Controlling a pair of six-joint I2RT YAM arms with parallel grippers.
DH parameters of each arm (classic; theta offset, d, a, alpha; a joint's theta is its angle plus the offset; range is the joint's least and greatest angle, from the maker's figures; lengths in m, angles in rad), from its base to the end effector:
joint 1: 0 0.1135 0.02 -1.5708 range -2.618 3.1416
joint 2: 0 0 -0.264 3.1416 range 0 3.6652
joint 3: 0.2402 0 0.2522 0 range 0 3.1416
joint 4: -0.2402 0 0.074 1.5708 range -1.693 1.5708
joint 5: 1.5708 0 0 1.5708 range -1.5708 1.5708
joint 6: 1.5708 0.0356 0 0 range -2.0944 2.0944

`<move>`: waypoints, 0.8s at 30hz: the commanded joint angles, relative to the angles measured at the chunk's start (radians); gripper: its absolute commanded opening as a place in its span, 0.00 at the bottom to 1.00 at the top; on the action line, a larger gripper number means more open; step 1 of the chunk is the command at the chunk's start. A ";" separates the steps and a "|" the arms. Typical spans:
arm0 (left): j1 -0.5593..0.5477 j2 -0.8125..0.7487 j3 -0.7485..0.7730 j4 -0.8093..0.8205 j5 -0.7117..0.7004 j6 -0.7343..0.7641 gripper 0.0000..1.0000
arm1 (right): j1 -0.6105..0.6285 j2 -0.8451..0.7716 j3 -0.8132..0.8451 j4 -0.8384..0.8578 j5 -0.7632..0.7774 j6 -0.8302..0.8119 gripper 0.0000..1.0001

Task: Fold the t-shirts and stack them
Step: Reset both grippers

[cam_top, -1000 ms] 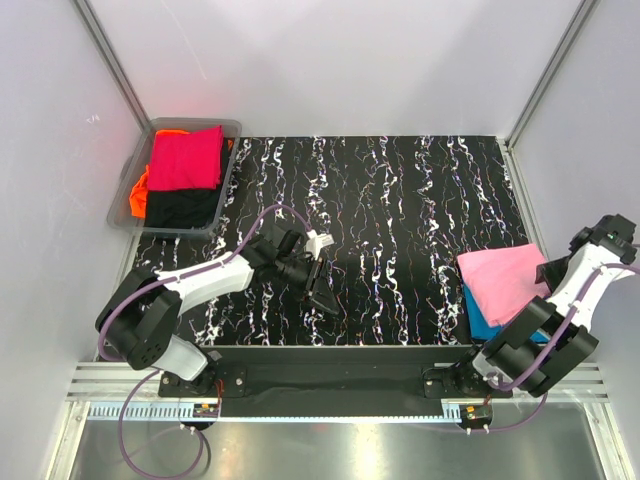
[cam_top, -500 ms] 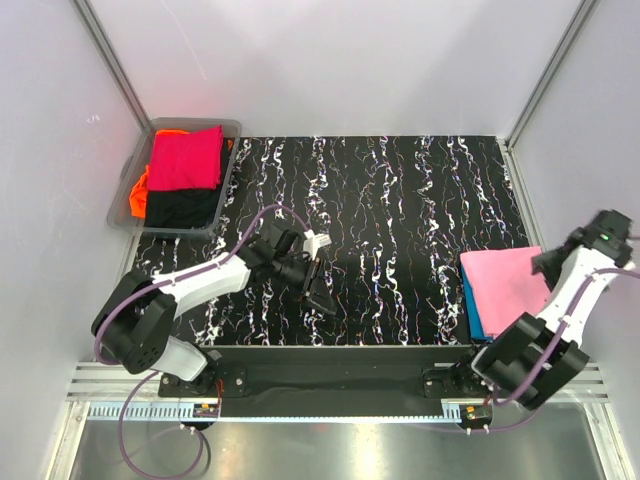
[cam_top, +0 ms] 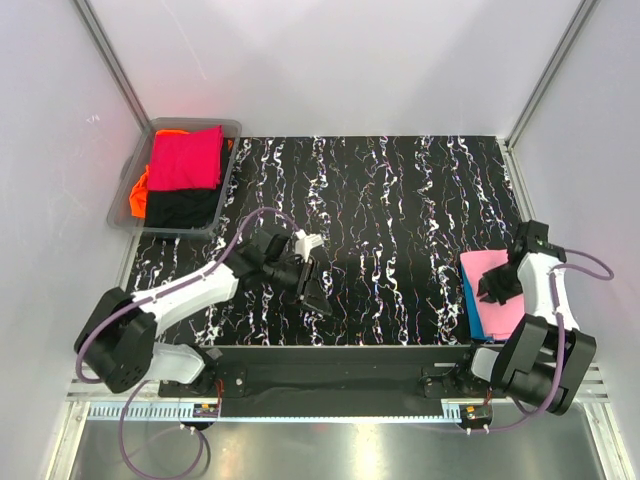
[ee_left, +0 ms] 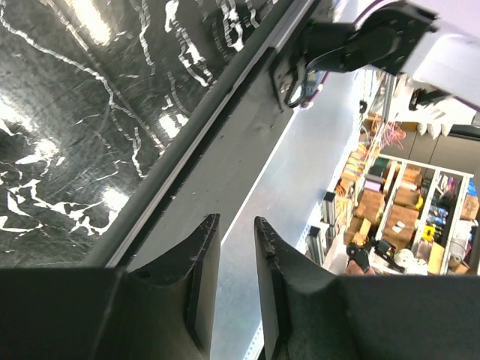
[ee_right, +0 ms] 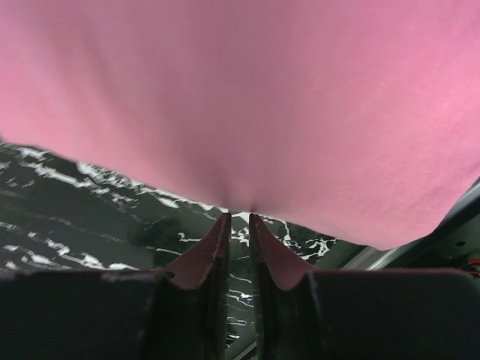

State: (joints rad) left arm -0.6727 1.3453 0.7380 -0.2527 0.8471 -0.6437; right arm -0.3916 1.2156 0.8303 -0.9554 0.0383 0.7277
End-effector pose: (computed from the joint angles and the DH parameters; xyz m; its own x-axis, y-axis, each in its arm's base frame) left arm 0.1868 -0.1829 0.2064 -0.9512 0.2497 -0.1810 0.2802 0.4540 -0.8458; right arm 0.1869 -0.0786 0.2179 -0.4129 0.8896 -0.1951 0.8894 0.4400 0.1239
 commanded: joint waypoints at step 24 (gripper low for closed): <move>0.082 -0.675 -0.517 0.621 -0.390 -0.536 0.47 | 0.442 -0.235 -0.169 0.441 -0.656 -0.128 0.60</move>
State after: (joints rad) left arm -0.5961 0.7521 0.2947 0.1143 0.5205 -1.0122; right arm 0.0452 0.9512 0.6888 -0.6586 -0.4206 0.6765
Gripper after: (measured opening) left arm 0.462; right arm 0.566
